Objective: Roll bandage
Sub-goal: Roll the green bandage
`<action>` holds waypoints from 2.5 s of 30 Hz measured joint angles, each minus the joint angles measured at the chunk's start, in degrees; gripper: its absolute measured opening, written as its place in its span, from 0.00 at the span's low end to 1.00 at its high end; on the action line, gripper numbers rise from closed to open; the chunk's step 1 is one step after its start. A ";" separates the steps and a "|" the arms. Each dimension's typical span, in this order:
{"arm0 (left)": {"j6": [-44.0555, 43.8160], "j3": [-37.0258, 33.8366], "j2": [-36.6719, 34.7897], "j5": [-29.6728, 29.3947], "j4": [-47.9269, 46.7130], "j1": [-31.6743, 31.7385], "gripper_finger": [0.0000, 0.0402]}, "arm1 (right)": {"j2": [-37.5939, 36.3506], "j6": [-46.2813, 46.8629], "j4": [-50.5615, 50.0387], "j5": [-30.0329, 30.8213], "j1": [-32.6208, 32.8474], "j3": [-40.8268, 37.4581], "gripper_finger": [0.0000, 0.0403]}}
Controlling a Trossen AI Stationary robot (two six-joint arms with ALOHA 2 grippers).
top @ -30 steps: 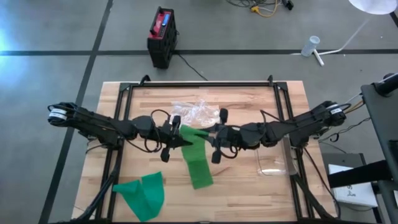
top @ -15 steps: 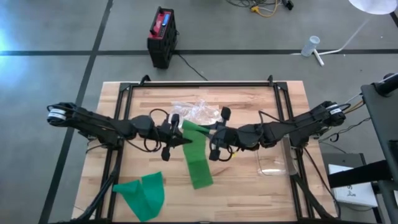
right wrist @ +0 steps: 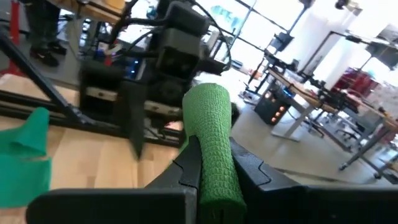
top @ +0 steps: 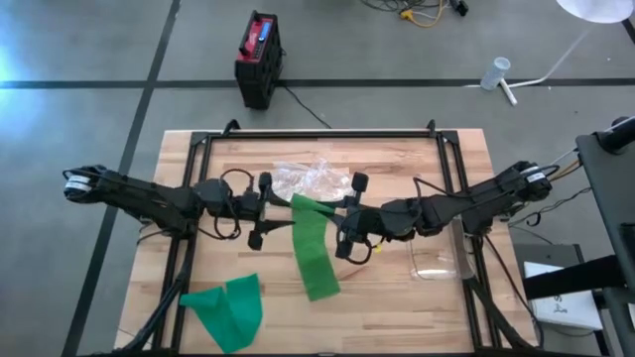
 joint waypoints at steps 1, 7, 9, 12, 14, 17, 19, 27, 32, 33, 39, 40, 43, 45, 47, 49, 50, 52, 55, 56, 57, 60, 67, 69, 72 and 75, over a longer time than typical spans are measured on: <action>1.25 0.00 -0.86 -0.63 0.01 0.02 0.49 | 0.00 -0.42 -0.01 -0.69 0.12 -0.01 0.09; 3.26 0.00 -3.49 -0.58 1.62 0.02 0.59 | 0.00 -1.28 -0.02 -4.56 0.40 -0.11 0.09; 2.67 0.00 -3.01 1.99 2.63 0.02 0.60 | 0.00 -1.45 -0.01 -4.58 0.36 -0.13 0.09; 2.24 0.00 -0.54 5.54 5.64 -0.02 0.61 | 0.00 -3.07 -0.03 -4.58 0.25 -0.13 0.09; 2.05 0.00 1.25 6.17 8.34 -0.01 0.61 | 0.00 -4.17 -0.06 -4.59 0.23 -0.13 0.09; 1.69 0.00 3.34 5.62 12.44 0.02 0.62 | 0.00 -5.17 -0.08 -4.60 0.23 -0.13 0.09; 1.58 0.00 4.28 4.00 15.03 0.02 0.62 | 0.00 -5.23 -0.35 -4.60 0.23 -0.13 0.09; -4.31 0.45 6.80 3.18 20.81 0.02 0.62 | 0.00 -3.24 -0.60 -4.52 -0.18 -0.15 0.09; -9.14 3.62 9.19 4.71 20.54 0.02 0.62 | 0.00 -2.36 -0.53 -4.48 -0.87 -0.15 0.09; -9.29 4.39 9.74 4.71 20.14 0.02 0.62 | 0.00 -2.27 -0.52 -4.49 -1.06 -0.15 0.09; -9.53 9.59 11.97 4.88 12.35 0.02 0.57 | 0.00 -1.29 -0.50 -4.47 -1.06 -0.15 0.09; -9.05 10.38 12.19 5.22 10.72 0.02 0.54 | 0.00 -1.00 -0.49 -4.47 -1.06 -0.15 0.09; -6.21 11.93 12.05 6.35 6.29 -0.15 0.47 | 0.00 0.05 -0.54 -4.70 -1.02 -0.17 0.09; -3.14 12.22 12.05 6.27 5.85 -0.73 0.43 | 0.00 0.59 -0.43 -5.16 -0.98 -0.15 0.09; -2.04 11.78 11.77 5.67 6.98 -1.19 0.41 | 0.00 0.72 -0.26 -5.33 -0.91 -0.13 0.09; -2.03 11.24 11.28 4.43 7.55 -1.36 0.39 | 0.00 0.71 -0.06 -5.26 -0.92 -0.13 0.09; -2.21 10.79 10.94 3.66 7.74 -1.36 0.39 | 0.00 0.71 -0.19 -4.97 -0.96 -0.13 0.09; -3.12 9.95 10.23 1.98 7.86 -1.36 0.37 | 0.00 0.53 -0.32 -4.54 -1.02 -0.13 0.09; -3.99 9.43 9.83 0.43 7.91 -1.38 0.33 | 0.00 0.21 -0.21 -4.20 -1.02 -0.13 0.09; -4.44 9.38 9.71 0.37 7.83 -1.38 0.31 | 0.00 0.21 -0.20 -4.16 -1.02 -0.13 0.09; -4.80 9.36 9.55 0.31 7.76 -1.38 0.29 | 0.00 0.25 -0.03 -4.16 -1.02 -0.13 0.09; -4.34 9.35 9.15 0.36 7.43 -1.38 0.20 | 0.00 0.52 0.02 -4.39 -1.02 -0.13 0.11; 0.07 9.33 8.83 2.03 5.66 -1.58 0.05 | 0.00 4.86 -1.76 -4.67 -0.44 -0.13 0.18; 4.40 9.33 8.83 3.59 5.11 -2.16 0.05 | -0.14 7.68 -2.17 -5.35 -0.17 -0.13 0.23; 11.57 9.33 9.21 4.32 5.63 -4.26 0.07 | -0.96 12.21 -2.17 -9.96 0.18 -0.22 0.31; 19.43 9.35 9.19 4.50 5.98 -6.49 0.08 | -2.12 16.15 -1.34 -16.35 0.25 -0.24 0.40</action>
